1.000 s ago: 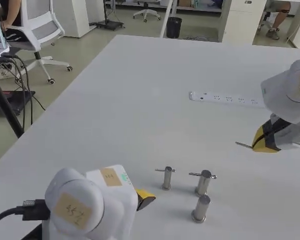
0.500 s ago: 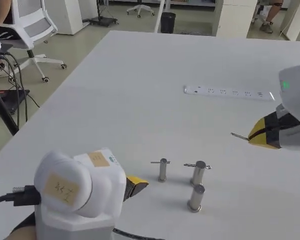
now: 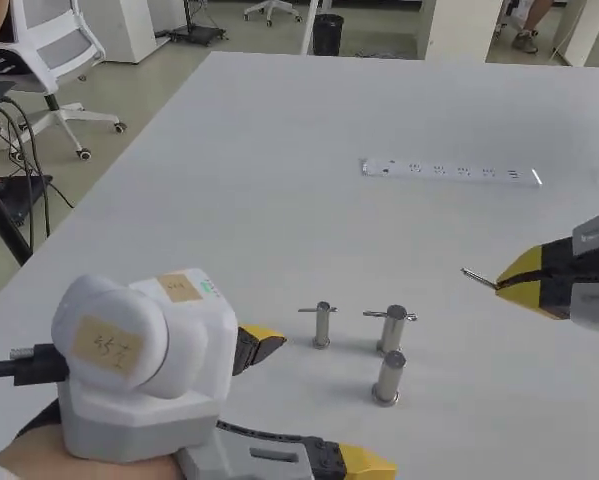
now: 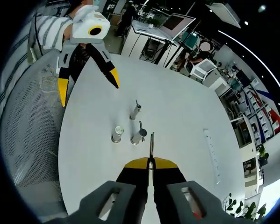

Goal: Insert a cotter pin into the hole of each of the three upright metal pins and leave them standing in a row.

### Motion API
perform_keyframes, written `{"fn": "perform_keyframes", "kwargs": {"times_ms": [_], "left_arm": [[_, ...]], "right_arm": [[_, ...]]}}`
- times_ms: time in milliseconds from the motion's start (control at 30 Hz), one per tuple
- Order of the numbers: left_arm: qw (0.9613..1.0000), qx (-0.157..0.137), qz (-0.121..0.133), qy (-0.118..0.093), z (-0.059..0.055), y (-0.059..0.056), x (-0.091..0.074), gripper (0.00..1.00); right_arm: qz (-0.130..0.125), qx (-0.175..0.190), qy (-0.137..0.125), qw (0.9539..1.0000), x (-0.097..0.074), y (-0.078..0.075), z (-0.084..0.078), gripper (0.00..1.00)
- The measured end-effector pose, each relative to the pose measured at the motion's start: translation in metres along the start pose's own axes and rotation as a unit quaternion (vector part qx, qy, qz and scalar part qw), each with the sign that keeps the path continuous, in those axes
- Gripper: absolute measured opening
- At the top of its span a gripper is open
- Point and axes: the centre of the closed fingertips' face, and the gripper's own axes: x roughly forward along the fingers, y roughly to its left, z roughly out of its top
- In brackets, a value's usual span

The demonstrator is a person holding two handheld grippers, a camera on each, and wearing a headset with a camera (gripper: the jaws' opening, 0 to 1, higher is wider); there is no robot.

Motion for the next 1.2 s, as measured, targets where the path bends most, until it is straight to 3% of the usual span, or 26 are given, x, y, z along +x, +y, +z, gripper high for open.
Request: {"fn": "perform_keyframes", "kwargs": {"times_ms": [400, 833, 1033, 1200], "left_arm": [[1.0000, 0.003, 0.005, 0.000, 0.000, 0.009, 0.001, 0.81], [1.0000, 0.004, 0.001, 0.000, 0.004, 0.011, 0.003, 0.79], [0.9998, 0.001, -0.002, -0.022, 0.018, 0.008, 0.007, 0.79], [0.9977, -0.030, -0.017, -0.058, 0.040, 0.002, 0.012, 0.78]], "right_arm": [[-0.001, 0.003, -0.018, 0.9998, -0.002, 0.025, 0.011, 0.00], [-0.010, -0.001, -0.035, 0.9993, -0.001, 0.037, 0.023, 0.00], [-0.007, 0.006, -0.045, 0.9989, 0.002, 0.042, 0.026, 0.00], [-0.013, 0.003, -0.045, 0.9989, 0.003, 0.043, 0.026, 0.00]]}}
